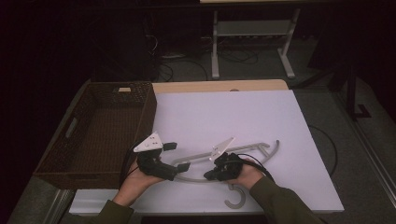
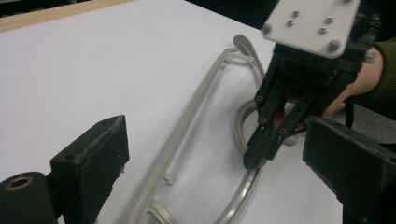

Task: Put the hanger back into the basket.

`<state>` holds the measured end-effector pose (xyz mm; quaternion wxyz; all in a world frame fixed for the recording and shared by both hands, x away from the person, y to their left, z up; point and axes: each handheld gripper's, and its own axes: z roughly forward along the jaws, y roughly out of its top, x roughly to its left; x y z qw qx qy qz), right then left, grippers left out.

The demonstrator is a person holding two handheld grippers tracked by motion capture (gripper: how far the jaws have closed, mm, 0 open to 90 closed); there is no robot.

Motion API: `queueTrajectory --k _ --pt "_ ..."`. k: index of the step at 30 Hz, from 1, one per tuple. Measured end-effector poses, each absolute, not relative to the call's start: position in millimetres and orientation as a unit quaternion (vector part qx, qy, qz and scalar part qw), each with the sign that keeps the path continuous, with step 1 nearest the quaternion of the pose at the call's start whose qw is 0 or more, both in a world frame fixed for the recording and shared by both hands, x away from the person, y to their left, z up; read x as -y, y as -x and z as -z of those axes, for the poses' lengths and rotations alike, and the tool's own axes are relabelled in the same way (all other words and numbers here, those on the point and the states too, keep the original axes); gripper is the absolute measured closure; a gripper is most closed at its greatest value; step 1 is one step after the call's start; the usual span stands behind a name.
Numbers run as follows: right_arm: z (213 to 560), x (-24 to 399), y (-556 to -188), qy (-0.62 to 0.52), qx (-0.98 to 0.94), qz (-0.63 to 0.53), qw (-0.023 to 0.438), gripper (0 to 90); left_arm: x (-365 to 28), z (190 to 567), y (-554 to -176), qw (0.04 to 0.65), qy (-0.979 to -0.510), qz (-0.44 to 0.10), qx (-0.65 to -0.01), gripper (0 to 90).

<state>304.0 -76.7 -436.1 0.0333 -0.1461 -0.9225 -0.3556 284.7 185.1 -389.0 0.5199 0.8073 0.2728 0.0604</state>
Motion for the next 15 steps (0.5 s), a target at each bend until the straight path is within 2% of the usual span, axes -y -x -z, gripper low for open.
queueTrajectory --k 4,9,15 --pt "421 88 -299 0.17 0.905 0.39 0.014 88.0 -185 389 -284 0.519 -0.808 -0.061 -0.272 6.9" --pt "411 110 -286 0.199 0.894 0.402 -0.011 73.2 -186 389 -285 0.52 -0.807 -0.061 -0.272 6.9" --pt "412 137 -266 0.231 0.89 0.394 -0.025 65.6 -186 388 -284 0.52 -0.807 -0.062 -0.273 6.9"
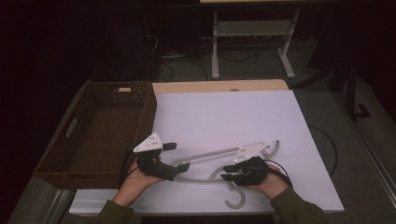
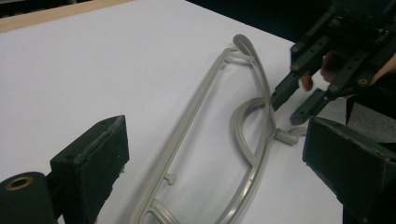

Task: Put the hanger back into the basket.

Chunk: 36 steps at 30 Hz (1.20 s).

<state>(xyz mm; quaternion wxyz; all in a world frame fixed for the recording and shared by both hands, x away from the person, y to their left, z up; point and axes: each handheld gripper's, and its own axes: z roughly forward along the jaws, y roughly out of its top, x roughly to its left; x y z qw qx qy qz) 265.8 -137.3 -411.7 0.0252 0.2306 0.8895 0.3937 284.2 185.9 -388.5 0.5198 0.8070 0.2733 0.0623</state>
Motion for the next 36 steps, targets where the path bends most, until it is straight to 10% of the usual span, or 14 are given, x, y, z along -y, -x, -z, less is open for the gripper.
queueTrajectory --k 36 --pt "441 155 -247 -0.211 -0.92 -0.329 0.04 78.7 -181 393 -284 0.507 -0.817 -0.062 -0.27 6.9"
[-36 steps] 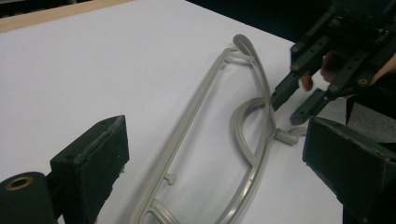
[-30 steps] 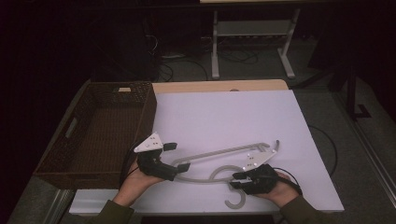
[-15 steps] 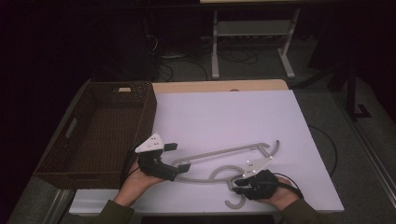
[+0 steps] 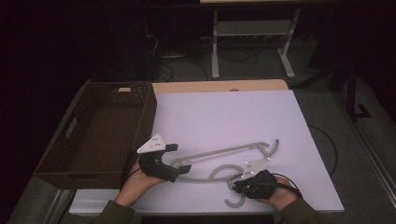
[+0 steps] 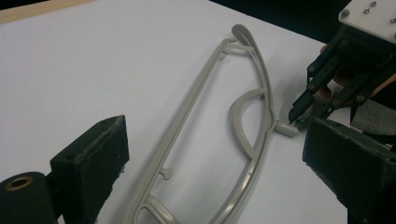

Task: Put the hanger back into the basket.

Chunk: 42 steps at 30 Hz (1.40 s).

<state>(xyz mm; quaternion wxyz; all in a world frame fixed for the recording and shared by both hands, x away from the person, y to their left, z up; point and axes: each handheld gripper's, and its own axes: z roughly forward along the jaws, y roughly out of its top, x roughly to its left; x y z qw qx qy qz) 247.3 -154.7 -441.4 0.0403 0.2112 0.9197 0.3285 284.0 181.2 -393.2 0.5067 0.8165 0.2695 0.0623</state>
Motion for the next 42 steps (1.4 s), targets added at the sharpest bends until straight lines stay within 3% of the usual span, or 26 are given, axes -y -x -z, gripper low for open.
queueTrajectory --k 14,16,21,29,42 --pt "432 156 -250 -0.219 -0.914 -0.342 0.024 79.2 -166 407 -283 0.455 -0.858 -0.065 -0.23 7.2" --pt "431 157 -251 -0.22 -0.913 -0.342 0.023 79.2 -161 410 -283 0.447 -0.867 -0.058 -0.215 14.7" --pt "429 158 -251 -0.219 -0.913 -0.342 0.026 79.2 -144 419 -285 0.411 -0.892 -0.044 -0.181 16.7" --pt "425 158 -251 -0.226 -0.909 -0.35 0.018 79.2 -120 426 -286 0.372 -0.919 -0.017 -0.131 34.9" --pt "421 160 -251 -0.226 -0.906 -0.358 0.018 79.2 -105 434 -290 0.338 -0.934 -0.001 -0.114 54.6"
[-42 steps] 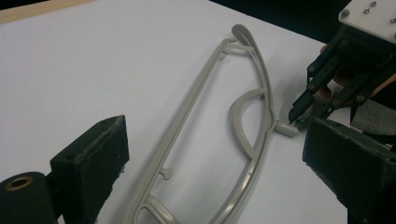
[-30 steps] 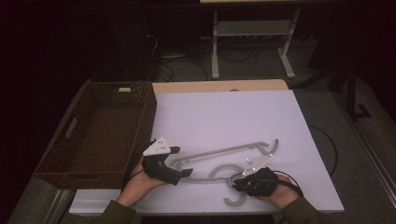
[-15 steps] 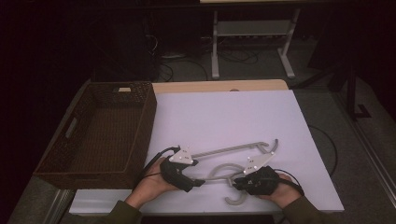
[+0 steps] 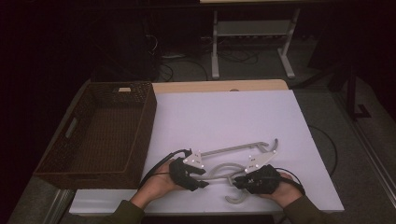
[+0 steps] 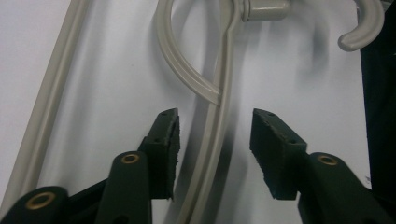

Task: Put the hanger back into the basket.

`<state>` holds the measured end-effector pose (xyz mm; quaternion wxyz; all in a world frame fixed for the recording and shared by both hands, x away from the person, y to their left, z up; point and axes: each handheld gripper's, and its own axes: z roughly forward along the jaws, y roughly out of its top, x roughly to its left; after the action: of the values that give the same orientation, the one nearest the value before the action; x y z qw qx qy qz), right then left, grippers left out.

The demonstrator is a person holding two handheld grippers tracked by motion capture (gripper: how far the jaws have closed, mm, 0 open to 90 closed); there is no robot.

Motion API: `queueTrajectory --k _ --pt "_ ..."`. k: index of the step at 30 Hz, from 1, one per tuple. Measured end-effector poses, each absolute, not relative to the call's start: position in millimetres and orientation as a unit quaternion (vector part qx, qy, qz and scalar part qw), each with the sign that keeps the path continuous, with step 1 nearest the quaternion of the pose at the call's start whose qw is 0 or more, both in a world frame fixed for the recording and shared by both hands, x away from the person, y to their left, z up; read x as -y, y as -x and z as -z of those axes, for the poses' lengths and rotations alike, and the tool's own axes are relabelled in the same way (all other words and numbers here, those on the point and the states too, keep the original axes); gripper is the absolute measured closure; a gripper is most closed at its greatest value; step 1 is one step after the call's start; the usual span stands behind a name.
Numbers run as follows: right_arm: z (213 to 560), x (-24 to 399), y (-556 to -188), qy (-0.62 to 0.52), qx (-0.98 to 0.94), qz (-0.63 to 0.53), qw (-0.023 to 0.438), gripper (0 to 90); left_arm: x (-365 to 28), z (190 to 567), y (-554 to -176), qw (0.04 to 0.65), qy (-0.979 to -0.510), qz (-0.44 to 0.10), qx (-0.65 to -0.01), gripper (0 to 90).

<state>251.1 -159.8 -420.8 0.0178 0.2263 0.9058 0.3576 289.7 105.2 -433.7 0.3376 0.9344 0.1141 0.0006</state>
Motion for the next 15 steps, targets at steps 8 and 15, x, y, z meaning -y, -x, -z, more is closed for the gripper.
queueTrajectory --k 8,15 --pt "419.0 161.2 -252.6 -0.218 -0.907 -0.358 0.027 79.2 -102.7 433.9 -290.7 0.332 -0.937 -0.003 -0.106 63.0" --pt "415.6 160.7 -251.6 -0.225 -0.903 -0.366 0.023 79.2 -102.5 433.8 -291.2 0.333 -0.937 -0.005 -0.103 71.5"
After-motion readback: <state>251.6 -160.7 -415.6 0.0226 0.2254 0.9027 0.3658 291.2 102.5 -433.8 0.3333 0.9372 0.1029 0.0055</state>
